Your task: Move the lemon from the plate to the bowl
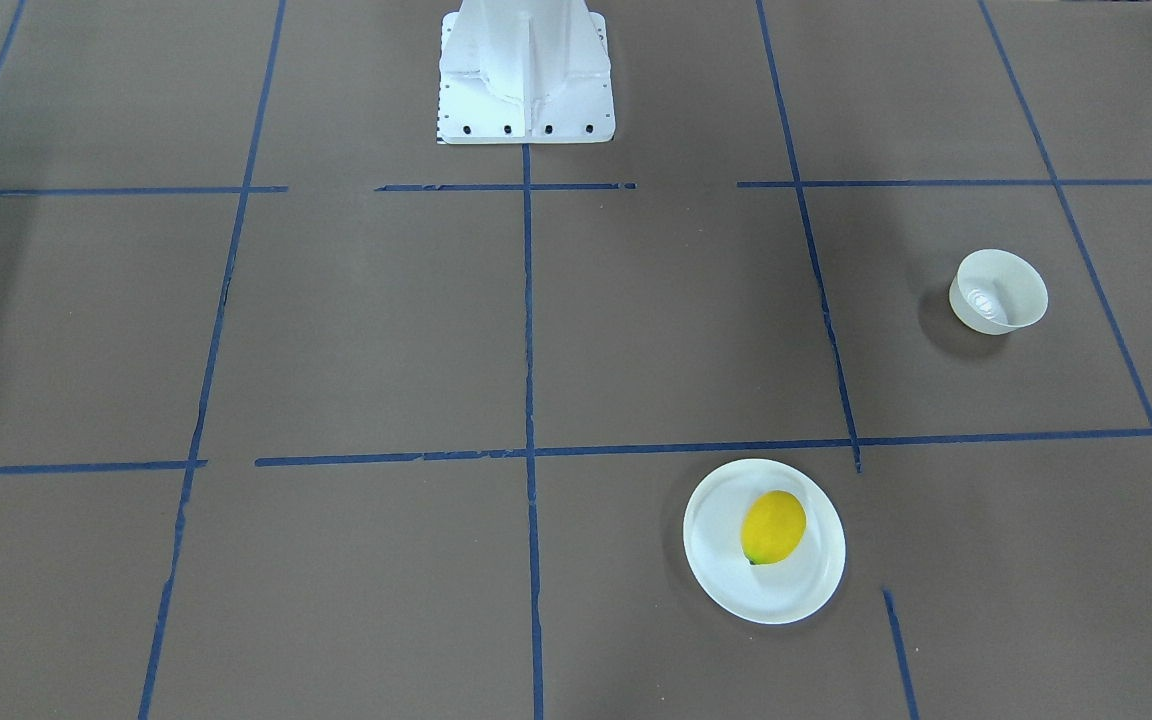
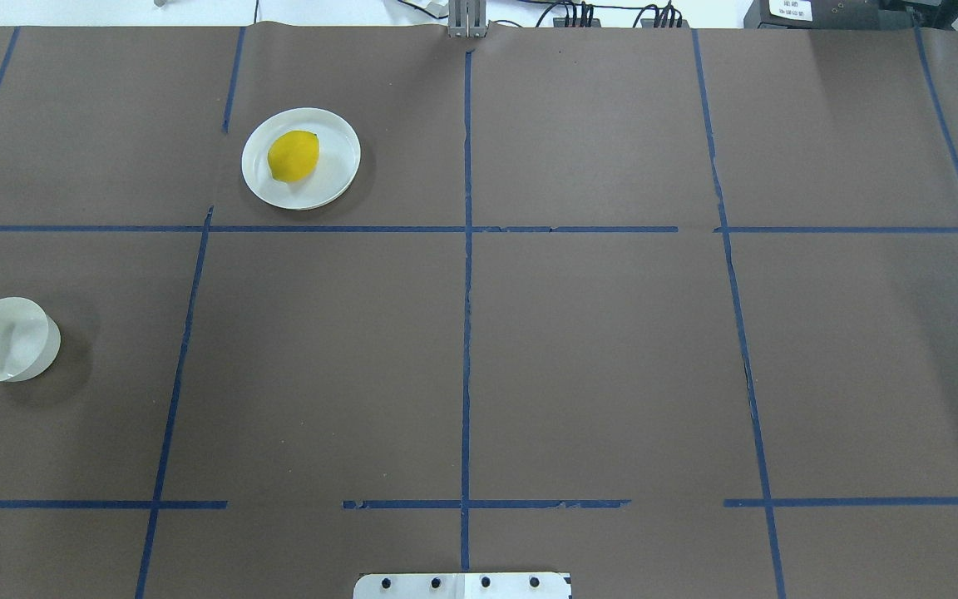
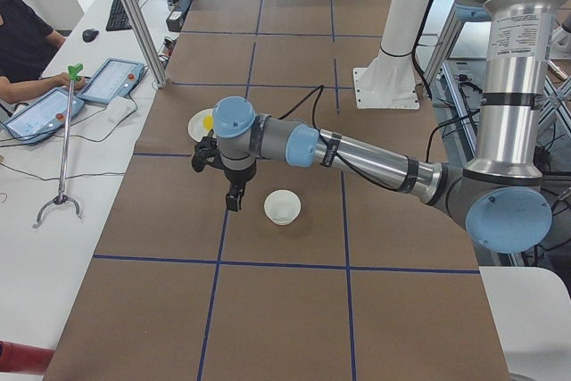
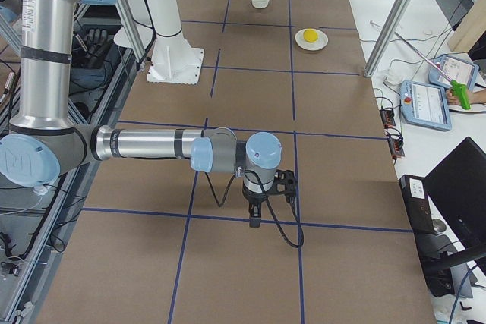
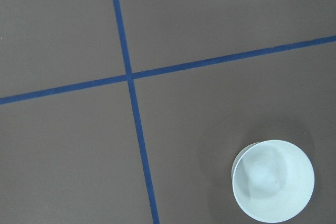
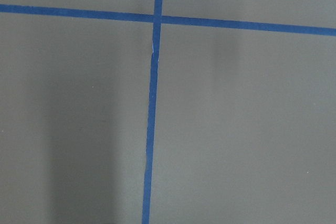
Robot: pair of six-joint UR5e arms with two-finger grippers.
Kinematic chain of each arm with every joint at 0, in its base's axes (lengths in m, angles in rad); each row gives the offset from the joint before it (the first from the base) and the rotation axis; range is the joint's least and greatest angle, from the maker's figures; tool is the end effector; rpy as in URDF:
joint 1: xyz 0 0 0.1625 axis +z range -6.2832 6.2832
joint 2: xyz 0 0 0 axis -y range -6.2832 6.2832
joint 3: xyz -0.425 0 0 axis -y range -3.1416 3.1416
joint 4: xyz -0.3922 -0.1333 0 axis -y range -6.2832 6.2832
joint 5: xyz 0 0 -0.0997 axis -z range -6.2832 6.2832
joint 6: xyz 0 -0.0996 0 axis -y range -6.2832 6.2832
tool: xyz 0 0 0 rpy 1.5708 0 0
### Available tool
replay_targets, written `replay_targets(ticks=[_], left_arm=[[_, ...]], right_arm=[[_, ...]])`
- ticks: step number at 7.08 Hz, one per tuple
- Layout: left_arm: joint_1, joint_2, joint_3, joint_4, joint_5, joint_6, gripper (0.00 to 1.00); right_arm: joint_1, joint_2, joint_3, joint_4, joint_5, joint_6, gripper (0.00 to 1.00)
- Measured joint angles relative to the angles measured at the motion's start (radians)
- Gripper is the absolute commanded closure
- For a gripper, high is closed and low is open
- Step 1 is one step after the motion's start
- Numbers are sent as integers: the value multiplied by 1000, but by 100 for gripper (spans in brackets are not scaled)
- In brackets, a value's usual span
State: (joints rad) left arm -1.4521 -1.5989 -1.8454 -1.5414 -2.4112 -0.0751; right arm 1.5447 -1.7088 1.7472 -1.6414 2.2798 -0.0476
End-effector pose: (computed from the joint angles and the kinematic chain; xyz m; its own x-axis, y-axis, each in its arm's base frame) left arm 0.0005 -0.5037 0.5075 0.6454 0.2061 -0.7355 -0.0658 0.9743 0.2153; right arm 0.0572 -0.4323 0.6472 0.7572 -0.0464 0.6515 0.0622 0.9981 -0.0012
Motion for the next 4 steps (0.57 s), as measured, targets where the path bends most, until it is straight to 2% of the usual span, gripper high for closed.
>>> replay_targets(ticks=[2, 4], left_arm=[[141, -65, -2, -95, 33, -213, 0], [307, -194, 20, -89, 108, -416, 0]], right_arm=[[0, 0, 0, 0, 0, 0, 0], [0, 0, 0, 0, 1, 0, 0]])
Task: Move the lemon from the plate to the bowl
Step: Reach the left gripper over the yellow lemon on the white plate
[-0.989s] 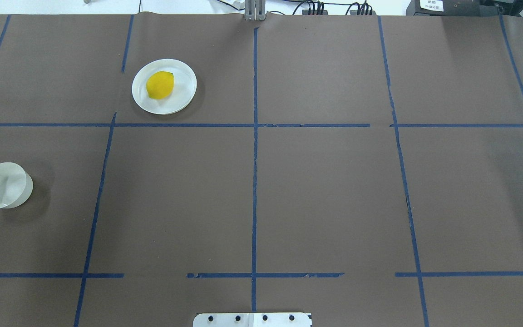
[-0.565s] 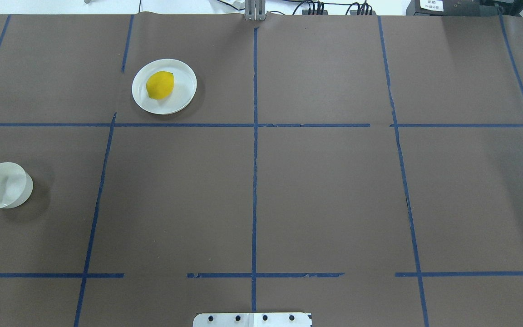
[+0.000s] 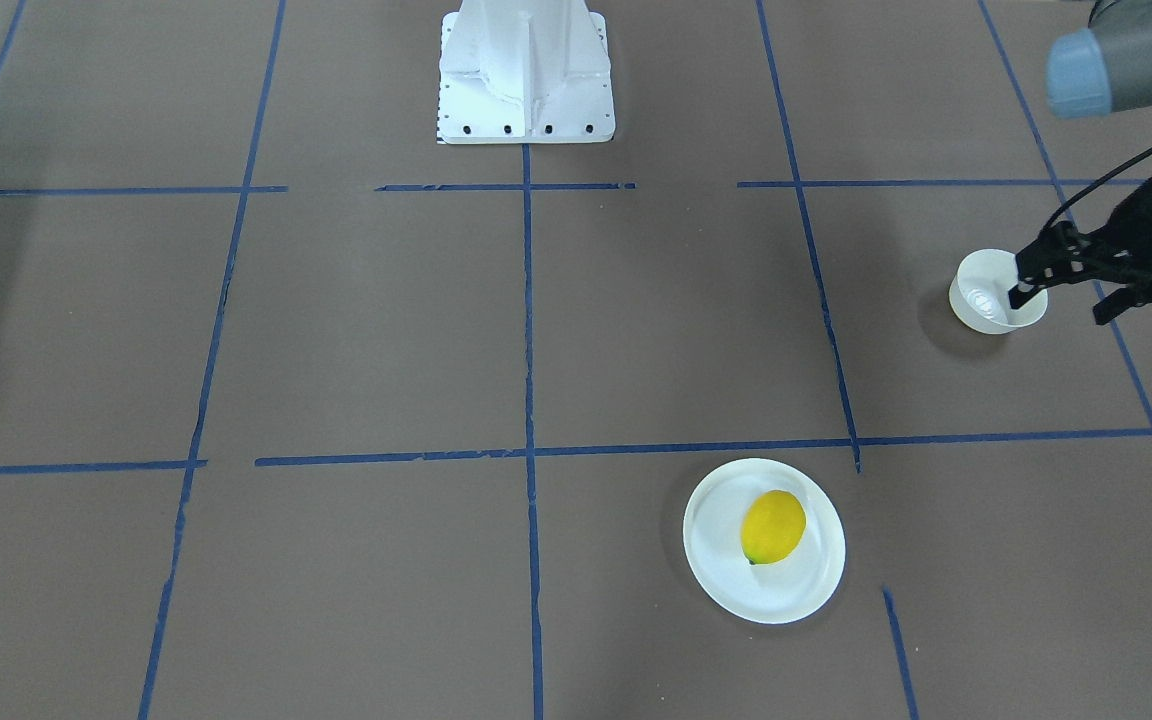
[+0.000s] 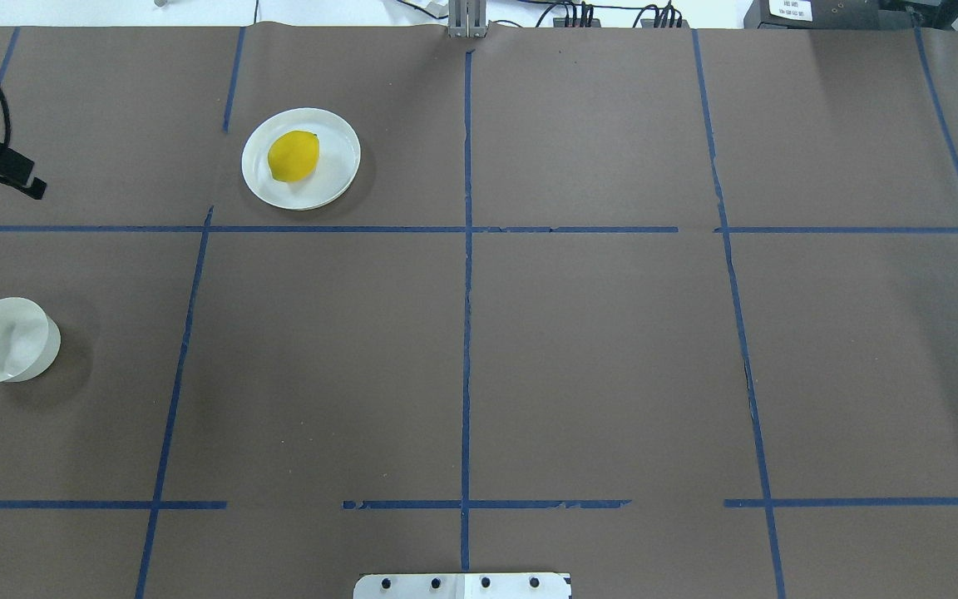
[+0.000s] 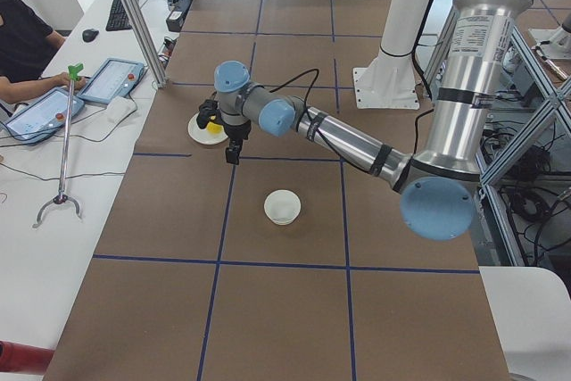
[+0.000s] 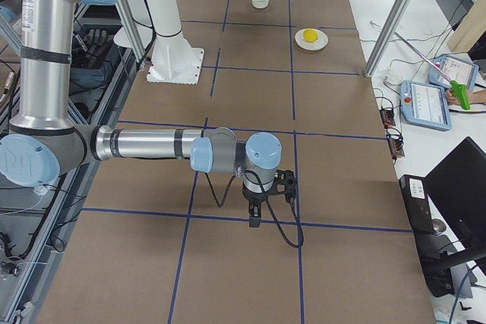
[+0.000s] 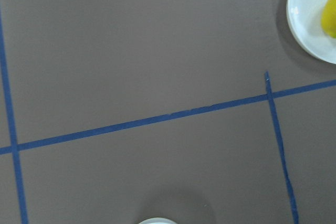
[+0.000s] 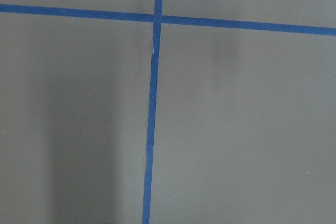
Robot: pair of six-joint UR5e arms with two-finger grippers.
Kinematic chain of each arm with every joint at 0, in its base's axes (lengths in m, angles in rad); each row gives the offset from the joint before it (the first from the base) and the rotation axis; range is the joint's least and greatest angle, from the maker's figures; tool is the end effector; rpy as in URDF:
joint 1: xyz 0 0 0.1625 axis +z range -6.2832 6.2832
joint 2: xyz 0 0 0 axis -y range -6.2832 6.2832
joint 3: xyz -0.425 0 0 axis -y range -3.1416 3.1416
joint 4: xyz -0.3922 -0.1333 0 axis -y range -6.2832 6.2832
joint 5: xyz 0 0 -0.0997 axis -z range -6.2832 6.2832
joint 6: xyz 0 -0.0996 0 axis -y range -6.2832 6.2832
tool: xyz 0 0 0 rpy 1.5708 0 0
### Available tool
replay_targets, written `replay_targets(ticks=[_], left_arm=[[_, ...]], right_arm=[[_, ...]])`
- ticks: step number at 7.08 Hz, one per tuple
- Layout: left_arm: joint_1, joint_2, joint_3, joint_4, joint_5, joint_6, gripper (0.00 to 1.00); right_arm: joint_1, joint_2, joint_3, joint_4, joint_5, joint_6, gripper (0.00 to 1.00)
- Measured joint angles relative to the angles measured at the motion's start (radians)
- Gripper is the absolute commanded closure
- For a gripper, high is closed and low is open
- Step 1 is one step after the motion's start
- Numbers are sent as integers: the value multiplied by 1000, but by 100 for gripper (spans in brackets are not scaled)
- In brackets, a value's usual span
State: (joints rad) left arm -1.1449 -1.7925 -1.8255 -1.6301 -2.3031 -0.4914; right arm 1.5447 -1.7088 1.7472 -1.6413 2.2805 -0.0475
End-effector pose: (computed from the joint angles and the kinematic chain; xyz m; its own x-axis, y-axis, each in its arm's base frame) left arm 0.1729 -0.5426 0.4100 0.6404 0.1754 -0.7478 -0.0602 0.9820 0.1788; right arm 0.0571 -0.4323 0.6471 0.7567 -0.0463 0.6521 0.0621 0.9981 -0.0011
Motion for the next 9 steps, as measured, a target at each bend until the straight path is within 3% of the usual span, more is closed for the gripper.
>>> replay_targets(ticks=[3, 7, 9], left_arm=[[141, -286, 215, 81, 80, -141, 0], [173, -529, 656, -206, 92, -210, 0], [196, -595, 783, -305, 115, -250, 0]], right_arm=[[0, 0, 0, 0, 0, 0, 0], [0, -1, 0, 0, 0, 0, 0], [0, -1, 1, 0, 1, -1, 0]])
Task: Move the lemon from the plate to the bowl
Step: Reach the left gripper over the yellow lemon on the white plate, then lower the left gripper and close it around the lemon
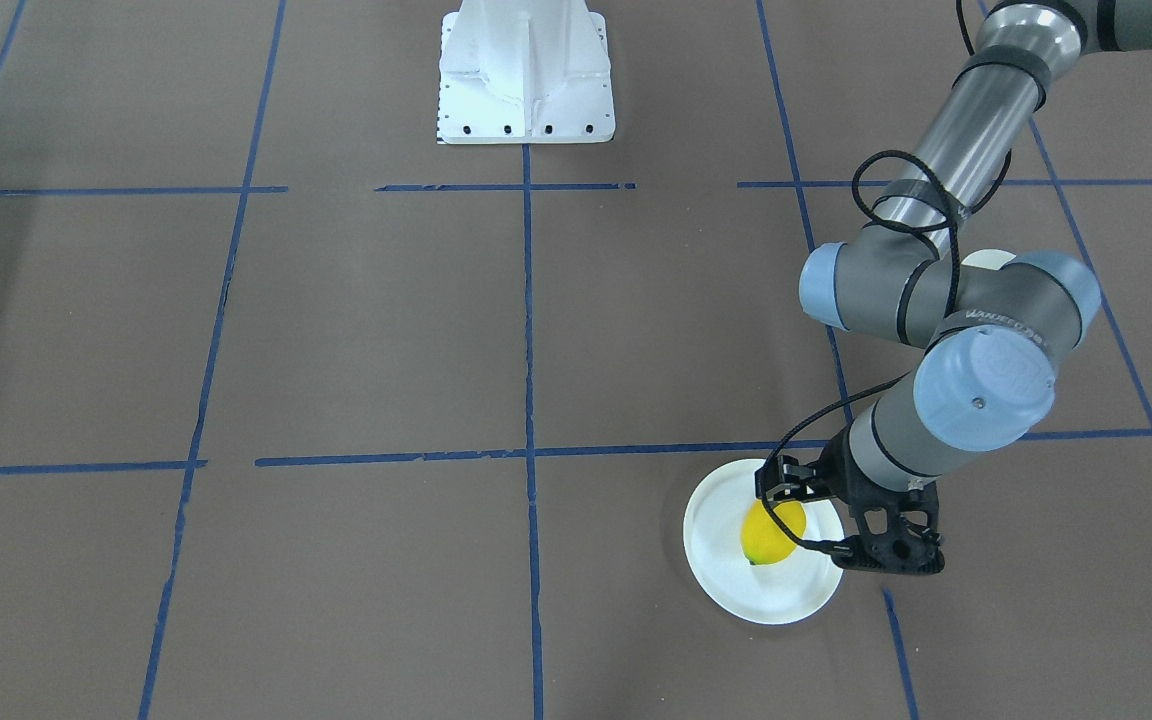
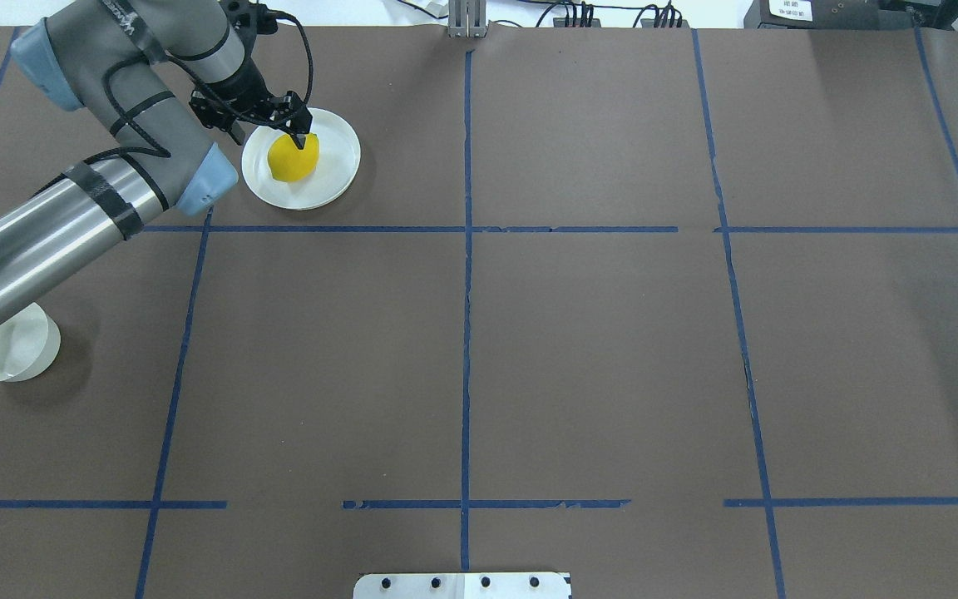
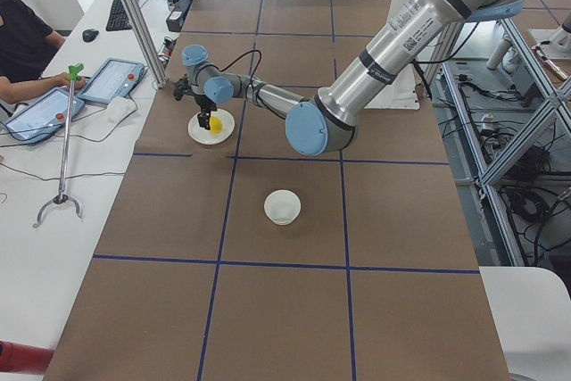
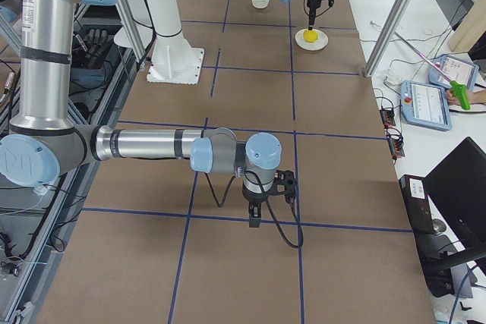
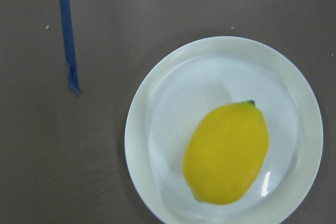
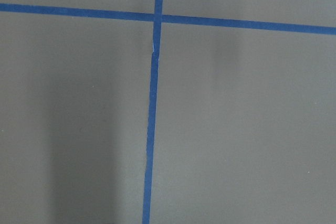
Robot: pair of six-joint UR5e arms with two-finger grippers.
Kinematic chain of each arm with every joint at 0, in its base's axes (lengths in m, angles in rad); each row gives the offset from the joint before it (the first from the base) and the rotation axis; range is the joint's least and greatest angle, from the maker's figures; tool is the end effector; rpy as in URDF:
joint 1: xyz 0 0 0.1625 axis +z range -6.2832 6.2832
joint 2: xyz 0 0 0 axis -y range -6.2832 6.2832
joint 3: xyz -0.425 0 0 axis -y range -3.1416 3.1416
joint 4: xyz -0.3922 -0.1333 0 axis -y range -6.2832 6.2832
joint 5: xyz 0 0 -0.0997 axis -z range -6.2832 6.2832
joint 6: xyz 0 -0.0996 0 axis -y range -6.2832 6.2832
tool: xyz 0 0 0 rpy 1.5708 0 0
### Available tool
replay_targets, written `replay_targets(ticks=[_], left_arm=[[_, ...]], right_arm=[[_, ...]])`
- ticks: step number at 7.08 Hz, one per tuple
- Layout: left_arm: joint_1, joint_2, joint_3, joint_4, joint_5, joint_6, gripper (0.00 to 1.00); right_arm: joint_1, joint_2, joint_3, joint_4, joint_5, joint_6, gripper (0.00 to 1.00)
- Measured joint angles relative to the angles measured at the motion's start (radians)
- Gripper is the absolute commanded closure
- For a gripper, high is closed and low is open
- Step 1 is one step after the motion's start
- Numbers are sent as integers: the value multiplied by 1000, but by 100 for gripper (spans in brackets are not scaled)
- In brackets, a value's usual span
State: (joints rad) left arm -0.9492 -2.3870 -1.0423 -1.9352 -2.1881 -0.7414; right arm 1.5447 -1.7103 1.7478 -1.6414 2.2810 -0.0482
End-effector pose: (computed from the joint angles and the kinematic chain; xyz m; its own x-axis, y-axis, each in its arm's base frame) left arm 0.4127 -0.7060 0.3464 0.6506 0.1245 -0.7491 -0.0318 0.9901 0.1369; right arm 0.0571 -0.4316 0.6474 0.7564 -0.0464 0.6525 0.0626 0.9980 -0.0017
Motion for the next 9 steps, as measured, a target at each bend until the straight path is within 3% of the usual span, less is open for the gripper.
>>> replay_targets(ticks=[3, 8, 9], left_arm=[[18, -24, 87, -88, 26, -14, 0], [43, -28, 125, -143, 28, -34, 0], [45, -29, 127, -146, 29, -35, 4]], right_arm=[[0, 0, -1, 0, 0, 0, 0], [0, 0, -1, 0, 0, 0, 0], [0, 0, -1, 0, 0, 0, 0]])
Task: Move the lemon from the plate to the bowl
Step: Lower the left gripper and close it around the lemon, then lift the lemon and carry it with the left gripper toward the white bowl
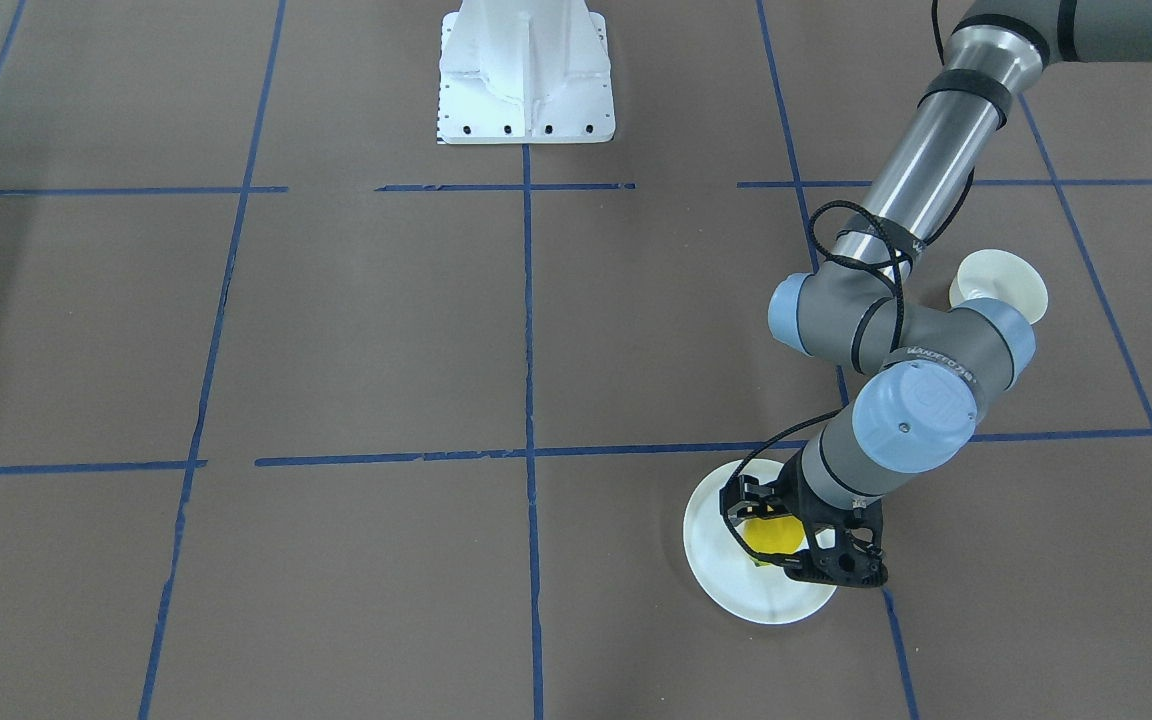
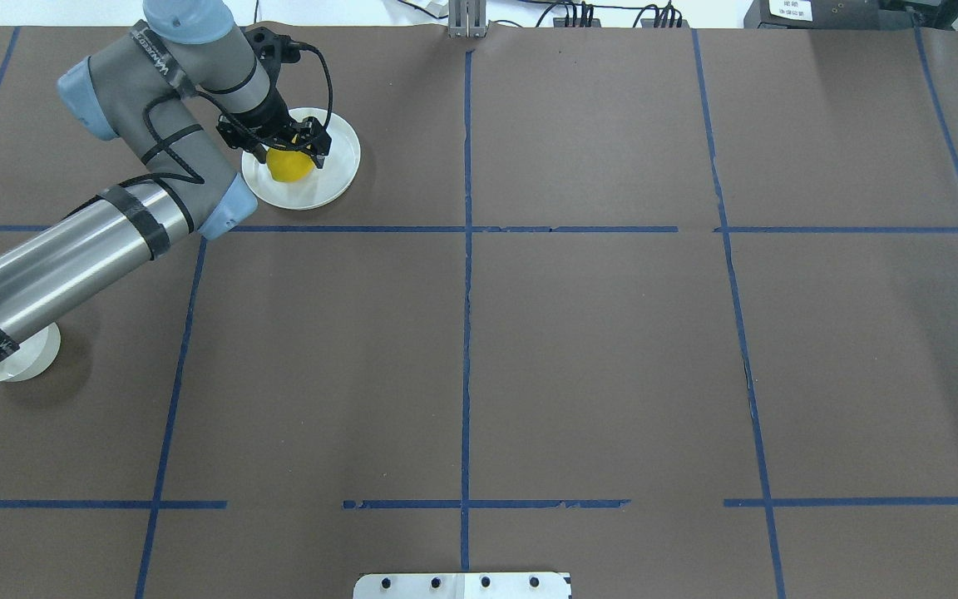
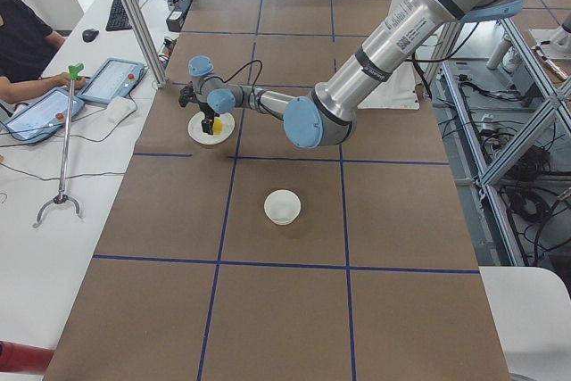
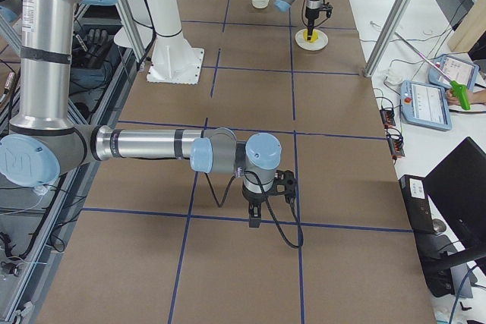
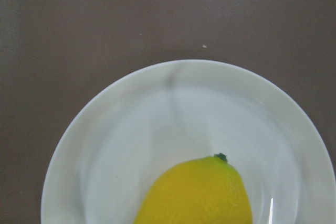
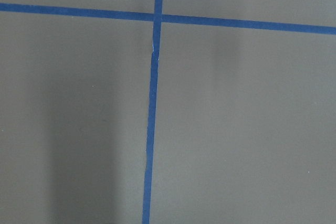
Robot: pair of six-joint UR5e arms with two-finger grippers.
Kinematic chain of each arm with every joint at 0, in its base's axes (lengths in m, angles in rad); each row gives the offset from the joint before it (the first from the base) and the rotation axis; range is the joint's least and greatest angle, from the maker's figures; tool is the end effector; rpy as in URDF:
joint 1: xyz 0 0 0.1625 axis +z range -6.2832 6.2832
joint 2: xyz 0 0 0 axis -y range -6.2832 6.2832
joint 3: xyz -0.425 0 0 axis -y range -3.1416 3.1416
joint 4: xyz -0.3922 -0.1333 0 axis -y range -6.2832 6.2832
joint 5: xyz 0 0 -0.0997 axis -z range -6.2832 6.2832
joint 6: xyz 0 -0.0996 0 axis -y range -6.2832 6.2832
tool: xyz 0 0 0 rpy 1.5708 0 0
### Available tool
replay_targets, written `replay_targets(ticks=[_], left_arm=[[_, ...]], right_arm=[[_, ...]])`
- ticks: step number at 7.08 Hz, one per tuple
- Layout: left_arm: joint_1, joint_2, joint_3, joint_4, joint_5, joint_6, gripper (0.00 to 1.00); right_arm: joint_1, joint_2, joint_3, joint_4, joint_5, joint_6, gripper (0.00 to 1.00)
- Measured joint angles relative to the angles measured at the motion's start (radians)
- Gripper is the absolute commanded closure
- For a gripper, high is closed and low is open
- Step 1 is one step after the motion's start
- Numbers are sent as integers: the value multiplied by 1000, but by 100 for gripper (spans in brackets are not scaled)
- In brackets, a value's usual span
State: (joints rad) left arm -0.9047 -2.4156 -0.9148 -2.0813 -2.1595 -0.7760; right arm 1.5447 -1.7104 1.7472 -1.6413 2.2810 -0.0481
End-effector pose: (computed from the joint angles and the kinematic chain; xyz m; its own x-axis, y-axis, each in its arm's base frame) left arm 0.4532 -0.7029 0.3703 0.6403 0.1459 -0.7542 -0.0342 0.9862 0.1618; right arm 0.0571 -0.4315 0.6478 0.7564 -0.0459 0.6525 0.0625 0.9980 -0.0023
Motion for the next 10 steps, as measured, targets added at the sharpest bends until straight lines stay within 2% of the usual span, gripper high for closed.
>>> replay_targets(ticks=[2, 3, 4, 5, 6, 8, 9, 10], left_arm=[[2, -1, 3, -4, 3, 0, 11], [3, -3, 7, -6, 7, 0, 28], [3, -6, 10, -7, 9, 0, 56], [3, -10, 14, -7, 10, 0, 90], [2, -13, 14, -6, 10, -2, 100], [-18, -4, -24, 14, 0, -20, 100], [-39, 28, -101, 57, -3, -25, 100], [-50, 96, -236, 128, -4, -27, 100]], right_arm=[[0, 0, 0, 0, 0, 0, 0], [0, 0, 0, 0, 0, 0, 0], [0, 0, 0, 0, 0, 0, 0], [0, 0, 0, 0, 0, 0, 0], [0, 0, 0, 0, 0, 0, 0], [0, 0, 0, 0, 0, 0, 0], [0, 0, 0, 0, 0, 1, 0], [0, 0, 0, 0, 0, 0, 0]])
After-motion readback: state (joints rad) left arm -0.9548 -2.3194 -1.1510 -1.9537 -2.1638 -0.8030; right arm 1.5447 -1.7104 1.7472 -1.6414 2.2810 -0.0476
